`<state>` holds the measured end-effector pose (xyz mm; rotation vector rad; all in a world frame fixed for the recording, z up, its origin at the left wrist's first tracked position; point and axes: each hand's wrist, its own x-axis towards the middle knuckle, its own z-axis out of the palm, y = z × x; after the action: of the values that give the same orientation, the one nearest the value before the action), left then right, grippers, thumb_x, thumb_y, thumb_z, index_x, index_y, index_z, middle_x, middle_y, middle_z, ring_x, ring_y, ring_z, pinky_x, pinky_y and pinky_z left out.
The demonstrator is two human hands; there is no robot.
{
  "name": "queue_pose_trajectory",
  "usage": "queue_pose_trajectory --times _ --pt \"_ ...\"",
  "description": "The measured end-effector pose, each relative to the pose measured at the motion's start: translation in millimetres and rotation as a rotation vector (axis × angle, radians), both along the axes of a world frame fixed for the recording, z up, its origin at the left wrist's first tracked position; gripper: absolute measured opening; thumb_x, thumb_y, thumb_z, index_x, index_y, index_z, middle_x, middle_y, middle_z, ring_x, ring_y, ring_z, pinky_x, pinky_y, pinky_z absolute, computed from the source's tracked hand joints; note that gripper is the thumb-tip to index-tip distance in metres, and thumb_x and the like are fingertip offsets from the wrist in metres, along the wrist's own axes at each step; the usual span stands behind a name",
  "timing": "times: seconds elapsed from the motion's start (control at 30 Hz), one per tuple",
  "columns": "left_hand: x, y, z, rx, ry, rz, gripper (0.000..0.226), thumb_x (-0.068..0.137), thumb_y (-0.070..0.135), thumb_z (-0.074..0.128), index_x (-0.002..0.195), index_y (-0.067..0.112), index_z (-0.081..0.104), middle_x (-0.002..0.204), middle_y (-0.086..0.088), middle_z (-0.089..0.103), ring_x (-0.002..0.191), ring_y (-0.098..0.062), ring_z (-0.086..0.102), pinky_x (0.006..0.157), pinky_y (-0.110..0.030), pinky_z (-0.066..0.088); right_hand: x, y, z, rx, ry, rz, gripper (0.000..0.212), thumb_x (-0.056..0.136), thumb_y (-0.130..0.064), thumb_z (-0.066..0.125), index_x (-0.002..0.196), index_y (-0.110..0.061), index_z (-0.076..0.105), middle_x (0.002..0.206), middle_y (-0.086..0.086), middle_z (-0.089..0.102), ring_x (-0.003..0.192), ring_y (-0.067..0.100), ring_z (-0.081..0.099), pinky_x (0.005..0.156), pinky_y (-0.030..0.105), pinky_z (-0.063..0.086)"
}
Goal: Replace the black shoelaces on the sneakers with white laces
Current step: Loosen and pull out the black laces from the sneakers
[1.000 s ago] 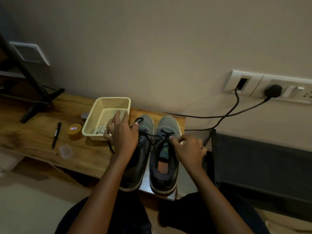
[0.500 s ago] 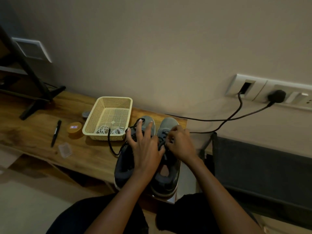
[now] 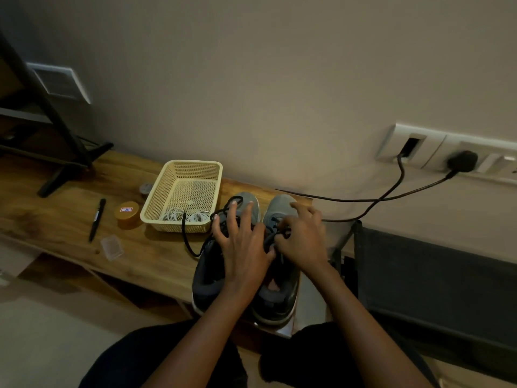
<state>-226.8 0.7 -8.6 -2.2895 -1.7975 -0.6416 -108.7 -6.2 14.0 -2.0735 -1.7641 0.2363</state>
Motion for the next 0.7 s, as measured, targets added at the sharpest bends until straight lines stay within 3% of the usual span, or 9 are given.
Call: queue_pose_trajectory --times 0.07,0.17,0.27,0.33,0.43,0.53,0.6,0.7 --pt "0 1 -2 0.012 0.013 -0.001 0.043 0.049 0.043 0.088 0.081 0.020 0.069 0.132 -0.009 0.053 0.131 -0.034 0.035 0.101 -0.057 0.014 -4 -2 1 -0.050 -0.158 0.044 0.027 0.080 -0.025 0.059 0.103 -0.013 0.066 0.146 0.003 0.035 0.136 0.030 0.018 0.104 0.044 0.028" --pt "1 2 -3 0.026 -0.022 0.005 0.038 0.052 0.039 0.087 0.078 0.019 0.069 0.129 -0.008 0.056 0.130 -0.035 0.040 0.101 -0.057 0.014 -4 -2 0 -0.020 -0.245 0.048 0.022 0.082 -0.022 0.060 0.099 -0.013 0.070 0.139 0.003 0.044 0.136 0.034 0.021 0.102 0.044 0.029" --pt "3 1 -2 0.035 -0.050 0.006 0.036 0.052 0.035 0.088 0.078 0.017 0.070 0.127 -0.006 0.058 0.128 -0.034 0.044 0.101 -0.056 0.015 -7 -3 -1 0.078 -0.292 0.037 0.013 0.064 -0.015 0.078 0.074 -0.009 0.071 0.114 0.011 0.062 0.115 0.041 0.050 0.082 0.049 0.045" --pt "3 1 -2 0.041 -0.069 0.008 0.035 0.054 0.034 0.087 0.079 0.016 0.070 0.127 -0.005 0.058 0.128 -0.032 0.043 0.102 -0.055 0.014 -11 -3 -2 0.141 -0.310 0.012 0.018 0.058 -0.013 0.080 0.069 -0.009 0.067 0.106 0.015 0.063 0.102 0.041 0.057 0.073 0.047 0.049" --pt "3 0 -1 0.016 -0.103 -0.001 0.028 0.059 0.032 0.085 0.076 0.016 0.070 0.130 -0.004 0.057 0.131 -0.033 0.040 0.103 -0.054 0.010 -11 -6 -5 0.196 -0.304 -0.107 0.010 0.067 -0.006 0.071 0.072 -0.006 0.063 0.110 0.017 0.058 0.098 0.038 0.053 0.073 0.043 0.045" --pt "3 0 0 -0.019 -0.120 -0.008 0.023 0.061 0.031 0.084 0.068 0.017 0.068 0.130 -0.004 0.057 0.131 -0.032 0.040 0.103 -0.054 0.009 -4 -7 -3 0.142 -0.197 -0.269 0.010 0.079 -0.009 0.063 0.088 -0.005 0.062 0.117 0.015 0.051 0.102 0.034 0.046 0.079 0.042 0.039" --pt "2 0 0 -0.028 -0.129 -0.009 0.022 0.062 0.031 0.084 0.067 0.017 0.068 0.131 -0.003 0.057 0.132 -0.032 0.039 0.103 -0.053 0.008 -2 -8 -4 0.138 -0.148 -0.273 0.015 0.082 -0.012 0.061 0.095 -0.006 0.063 0.124 0.013 0.049 0.110 0.032 0.042 0.086 0.042 0.036" --pt "1 0 0 -0.060 -0.126 0.003 0.020 0.068 0.033 0.079 0.072 0.016 0.069 0.136 -0.002 0.053 0.136 -0.030 0.033 0.105 -0.053 0.004 -6 -10 -2 0.191 -0.132 -0.167 0.013 0.072 -0.011 0.065 0.084 -0.009 0.068 0.129 0.013 0.052 0.117 0.037 0.042 0.089 0.049 0.035"
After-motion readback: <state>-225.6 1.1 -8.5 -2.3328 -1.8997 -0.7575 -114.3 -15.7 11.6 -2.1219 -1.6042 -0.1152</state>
